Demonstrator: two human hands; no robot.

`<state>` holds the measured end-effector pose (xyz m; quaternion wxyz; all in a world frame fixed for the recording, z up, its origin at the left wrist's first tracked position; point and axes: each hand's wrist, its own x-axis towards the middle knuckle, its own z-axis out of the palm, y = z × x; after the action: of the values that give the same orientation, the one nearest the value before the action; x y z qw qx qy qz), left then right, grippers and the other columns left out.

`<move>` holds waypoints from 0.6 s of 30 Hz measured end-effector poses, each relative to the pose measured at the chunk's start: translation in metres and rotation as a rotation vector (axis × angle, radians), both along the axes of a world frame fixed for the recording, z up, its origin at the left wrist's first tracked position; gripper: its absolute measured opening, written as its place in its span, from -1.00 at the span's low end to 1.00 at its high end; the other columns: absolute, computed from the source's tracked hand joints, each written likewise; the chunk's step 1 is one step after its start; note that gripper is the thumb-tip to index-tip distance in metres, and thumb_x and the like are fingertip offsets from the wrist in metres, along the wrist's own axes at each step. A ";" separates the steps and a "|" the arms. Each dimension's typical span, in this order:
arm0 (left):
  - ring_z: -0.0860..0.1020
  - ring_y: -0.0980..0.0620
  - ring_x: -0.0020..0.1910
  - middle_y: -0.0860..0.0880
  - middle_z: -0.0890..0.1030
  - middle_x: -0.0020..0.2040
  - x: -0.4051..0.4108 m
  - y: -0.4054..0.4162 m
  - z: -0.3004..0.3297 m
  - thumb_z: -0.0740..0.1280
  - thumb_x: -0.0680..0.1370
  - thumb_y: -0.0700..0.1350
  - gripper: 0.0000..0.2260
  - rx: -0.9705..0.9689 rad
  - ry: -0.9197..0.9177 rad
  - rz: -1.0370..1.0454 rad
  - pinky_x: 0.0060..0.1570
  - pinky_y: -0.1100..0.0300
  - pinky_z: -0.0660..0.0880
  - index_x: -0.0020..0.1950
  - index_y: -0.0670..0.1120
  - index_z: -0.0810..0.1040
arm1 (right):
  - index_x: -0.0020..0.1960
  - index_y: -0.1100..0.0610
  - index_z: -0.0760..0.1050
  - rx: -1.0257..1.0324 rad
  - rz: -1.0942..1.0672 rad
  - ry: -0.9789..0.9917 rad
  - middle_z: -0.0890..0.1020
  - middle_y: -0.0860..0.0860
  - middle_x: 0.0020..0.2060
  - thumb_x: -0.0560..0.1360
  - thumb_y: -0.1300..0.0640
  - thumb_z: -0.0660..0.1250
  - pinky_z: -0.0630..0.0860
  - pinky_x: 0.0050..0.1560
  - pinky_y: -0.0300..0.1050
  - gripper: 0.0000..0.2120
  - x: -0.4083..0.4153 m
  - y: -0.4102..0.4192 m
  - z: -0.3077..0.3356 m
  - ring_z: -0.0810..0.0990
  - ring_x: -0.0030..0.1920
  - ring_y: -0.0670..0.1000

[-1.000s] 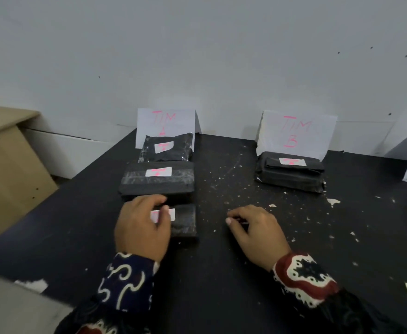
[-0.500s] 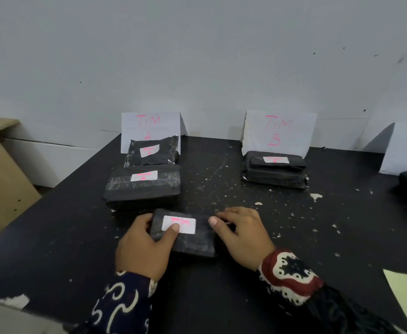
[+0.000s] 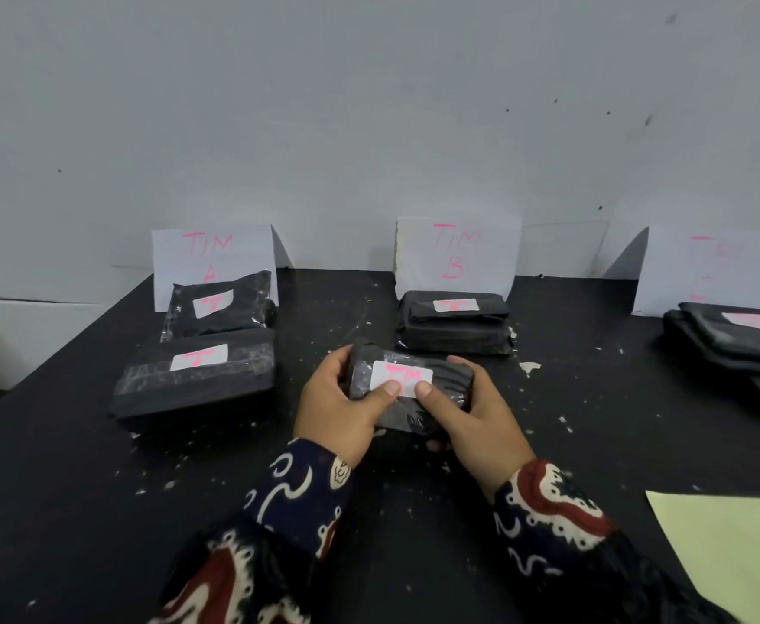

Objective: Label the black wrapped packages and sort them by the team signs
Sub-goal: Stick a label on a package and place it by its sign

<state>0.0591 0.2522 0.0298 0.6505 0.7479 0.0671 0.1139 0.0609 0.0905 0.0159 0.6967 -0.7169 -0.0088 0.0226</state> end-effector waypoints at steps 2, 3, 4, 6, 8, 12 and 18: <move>0.66 0.10 -0.03 0.02 0.67 0.04 0.007 -0.004 -0.004 0.53 0.41 -0.19 -0.55 -0.001 0.023 -0.028 -0.03 0.09 0.62 0.26 -0.05 0.50 | 0.33 -0.08 0.35 -0.008 -0.051 -0.023 0.66 -0.05 -0.02 0.45 0.01 0.47 0.62 -0.28 -0.09 -0.49 0.002 -0.001 -0.002 0.69 -0.12 -0.05; 0.67 0.10 -0.04 0.01 0.67 0.04 0.009 -0.006 -0.006 0.52 0.41 -0.17 -0.56 -0.026 0.036 -0.038 -0.06 0.10 0.63 0.24 -0.03 0.49 | 0.35 -0.08 0.34 -0.024 -0.061 -0.040 0.66 -0.05 -0.02 0.46 0.02 0.46 0.61 -0.31 -0.10 -0.48 0.004 -0.002 -0.004 0.69 -0.14 -0.05; 0.67 0.10 -0.05 0.01 0.67 0.05 0.009 -0.007 -0.009 0.51 0.43 -0.15 -0.58 -0.051 0.042 -0.042 -0.07 0.10 0.63 0.23 -0.03 0.49 | 0.37 -0.08 0.32 -0.052 -0.061 -0.058 0.66 -0.05 -0.03 0.46 0.02 0.46 0.60 -0.32 -0.10 -0.46 0.004 -0.003 -0.006 0.68 -0.15 -0.05; 0.67 0.08 -0.03 0.00 0.66 0.05 0.009 -0.008 -0.015 0.50 0.44 -0.14 -0.61 -0.083 0.033 -0.018 -0.02 0.06 0.62 0.22 -0.04 0.48 | 0.41 -0.09 0.27 -0.117 -0.049 -0.077 0.66 -0.05 -0.03 0.47 -0.01 0.44 0.58 -0.35 -0.14 -0.42 0.004 -0.003 -0.008 0.67 -0.20 -0.07; 0.66 0.10 -0.04 0.00 0.66 0.04 0.008 -0.009 -0.019 0.47 0.46 -0.15 -0.65 -0.093 0.024 0.013 0.00 0.08 0.62 0.21 -0.05 0.49 | 0.45 -0.07 0.23 -0.158 -0.038 -0.092 0.65 -0.06 -0.04 0.49 -0.01 0.42 0.55 -0.36 -0.19 -0.39 0.005 -0.002 -0.011 0.64 -0.27 -0.13; 0.66 0.09 -0.01 0.03 0.67 0.03 0.007 -0.006 -0.026 0.42 0.52 -0.10 -0.75 -0.114 0.020 0.016 0.07 -0.01 0.59 0.17 0.02 0.52 | 0.49 -0.09 0.17 -0.192 -0.012 -0.108 0.65 -0.09 0.03 0.49 -0.01 0.42 0.57 -0.23 -0.17 -0.34 0.007 -0.003 -0.015 0.65 -0.15 -0.11; 0.63 0.12 0.04 0.07 0.66 0.05 0.003 -0.006 -0.031 0.34 0.57 -0.06 -0.80 -0.098 -0.029 0.016 0.13 -0.05 0.56 0.19 0.06 0.51 | 0.44 -0.15 0.19 -0.159 0.030 -0.092 0.62 -0.12 0.06 0.49 0.09 0.42 0.56 -0.27 -0.20 -0.37 0.003 -0.005 -0.010 0.65 -0.13 -0.11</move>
<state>0.0620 0.2458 -0.0014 0.6862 0.7129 0.0693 0.1264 0.0638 0.0858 0.0062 0.6361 -0.7700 -0.0495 0.0008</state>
